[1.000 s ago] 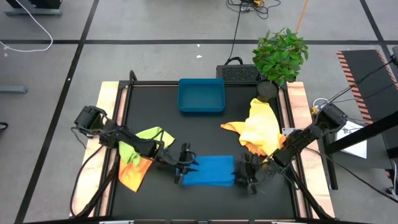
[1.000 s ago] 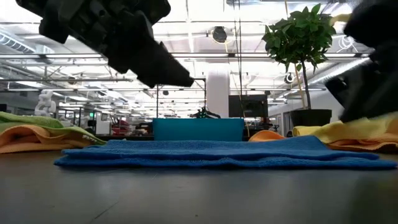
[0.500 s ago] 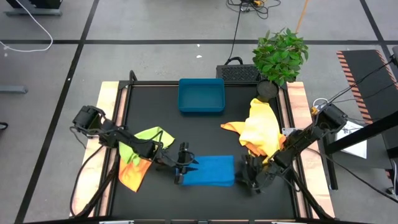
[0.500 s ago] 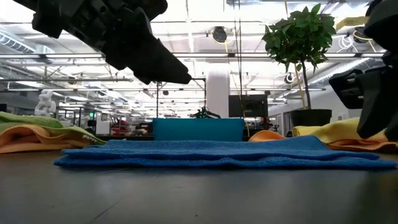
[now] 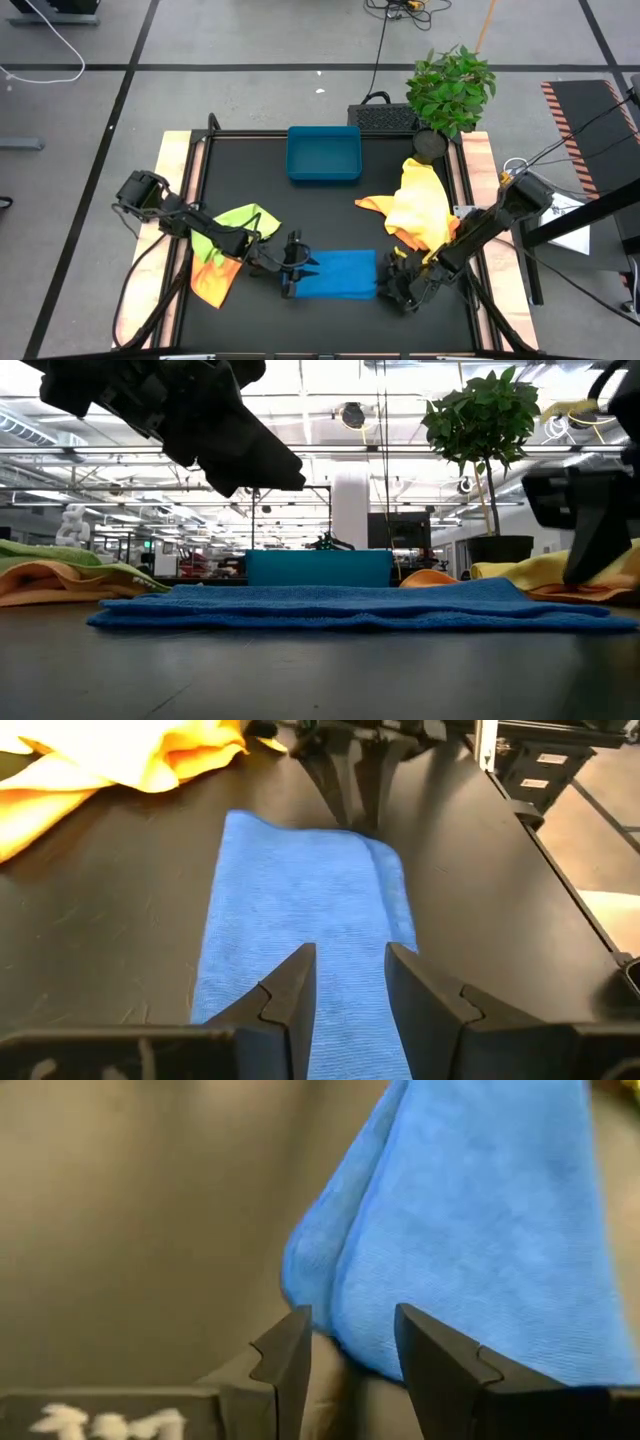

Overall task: Fold microfiber towels
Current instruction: Fold the blue microfiber cloth

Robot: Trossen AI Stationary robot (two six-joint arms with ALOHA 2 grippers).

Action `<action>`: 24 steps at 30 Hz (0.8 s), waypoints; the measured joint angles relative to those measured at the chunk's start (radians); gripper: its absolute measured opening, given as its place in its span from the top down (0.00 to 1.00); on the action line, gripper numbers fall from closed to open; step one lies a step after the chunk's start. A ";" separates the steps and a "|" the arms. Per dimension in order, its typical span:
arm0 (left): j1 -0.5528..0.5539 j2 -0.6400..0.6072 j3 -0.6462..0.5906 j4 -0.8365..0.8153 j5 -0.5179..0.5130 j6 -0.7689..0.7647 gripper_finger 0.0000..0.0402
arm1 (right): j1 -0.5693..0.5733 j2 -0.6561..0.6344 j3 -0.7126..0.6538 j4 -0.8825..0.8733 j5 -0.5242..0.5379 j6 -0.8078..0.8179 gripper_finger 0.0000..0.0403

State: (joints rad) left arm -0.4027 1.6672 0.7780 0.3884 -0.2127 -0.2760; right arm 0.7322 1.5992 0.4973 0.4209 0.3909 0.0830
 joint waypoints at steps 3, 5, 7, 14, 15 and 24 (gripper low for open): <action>-0.008 0.000 0.000 0.003 0.001 -0.004 0.69 | 0.000 0.056 0.000 0.044 0.006 -0.011 0.66; -0.008 0.000 0.000 0.006 0.002 -0.023 0.69 | 0.000 0.080 0.002 0.070 0.011 -0.008 0.66; -0.015 0.000 0.000 0.006 -0.002 -0.034 0.69 | 0.000 0.091 0.002 0.077 0.024 0.000 0.66; -0.038 0.000 0.000 0.005 -0.027 -0.043 0.69 | 0.003 0.090 0.002 0.059 0.031 -0.017 0.71; -0.043 0.000 0.000 0.004 -0.027 -0.044 0.69 | 0.003 0.089 0.002 0.052 0.031 -0.016 0.72; -0.076 0.000 0.000 -0.031 -0.026 -0.079 0.69 | 0.003 0.090 0.002 0.036 0.025 -0.013 0.81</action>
State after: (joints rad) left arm -0.4791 1.6676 0.7776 0.3570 -0.2386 -0.3550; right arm 0.7353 1.6894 0.4995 0.4572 0.4164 0.0700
